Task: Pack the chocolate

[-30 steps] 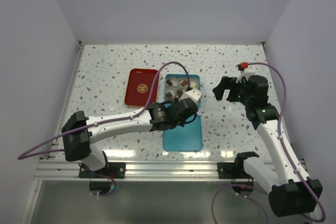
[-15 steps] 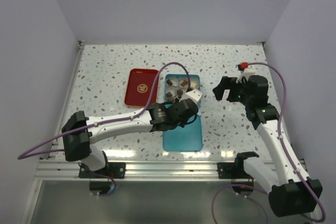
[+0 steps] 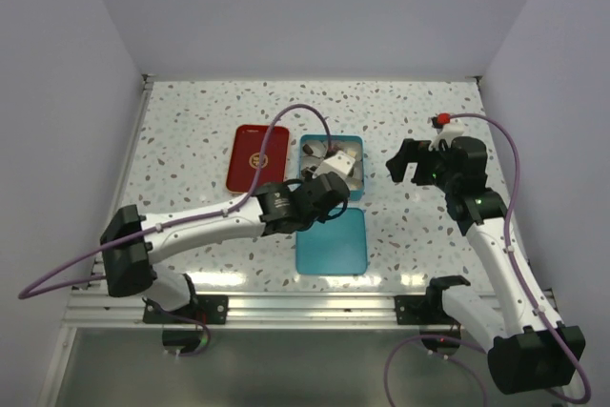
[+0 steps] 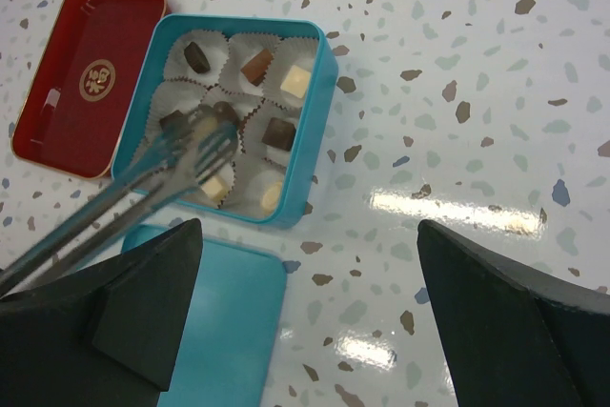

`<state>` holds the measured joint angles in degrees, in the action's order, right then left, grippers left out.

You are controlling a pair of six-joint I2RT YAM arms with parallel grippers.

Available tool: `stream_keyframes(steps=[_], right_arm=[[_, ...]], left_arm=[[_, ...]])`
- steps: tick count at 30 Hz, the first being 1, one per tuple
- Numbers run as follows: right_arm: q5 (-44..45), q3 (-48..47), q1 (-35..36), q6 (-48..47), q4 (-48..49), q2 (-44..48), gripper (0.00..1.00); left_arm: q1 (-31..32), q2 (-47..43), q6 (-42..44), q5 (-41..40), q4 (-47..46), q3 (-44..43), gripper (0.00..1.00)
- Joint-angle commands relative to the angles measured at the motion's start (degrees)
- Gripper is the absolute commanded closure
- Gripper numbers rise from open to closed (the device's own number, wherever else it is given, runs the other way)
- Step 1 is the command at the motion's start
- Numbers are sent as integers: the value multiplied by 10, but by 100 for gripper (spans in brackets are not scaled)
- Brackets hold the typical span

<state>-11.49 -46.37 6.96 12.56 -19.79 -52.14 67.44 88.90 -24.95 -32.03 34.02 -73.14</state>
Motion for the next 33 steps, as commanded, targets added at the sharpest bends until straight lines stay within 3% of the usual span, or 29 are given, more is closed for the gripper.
stream_keyframes(steps=[1, 9, 14, 20, 26, 33], right_arm=[[2, -2, -1, -2, 7, 2, 1], [0, -2, -1, -2, 8, -1, 1], [0, -2, -1, -2, 8, 1, 1], [-3, 0, -1, -2, 12, -1, 1], [-6, 1, 0, -1, 13, -1, 1], [-7, 0, -1, 0, 13, -1, 1]], left_arm=[[-41, -70, -12, -39, 3, 19, 61], [-249, -188, 5, -7, -79, 138, 61], [-367, -200, 5, 21, -120, 181, 61], [-466, -203, 24, 39, -161, 211, 61], [-519, -197, 20, 63, -201, 255, 61], [-537, -159, 23, 79, -205, 277, 61]])
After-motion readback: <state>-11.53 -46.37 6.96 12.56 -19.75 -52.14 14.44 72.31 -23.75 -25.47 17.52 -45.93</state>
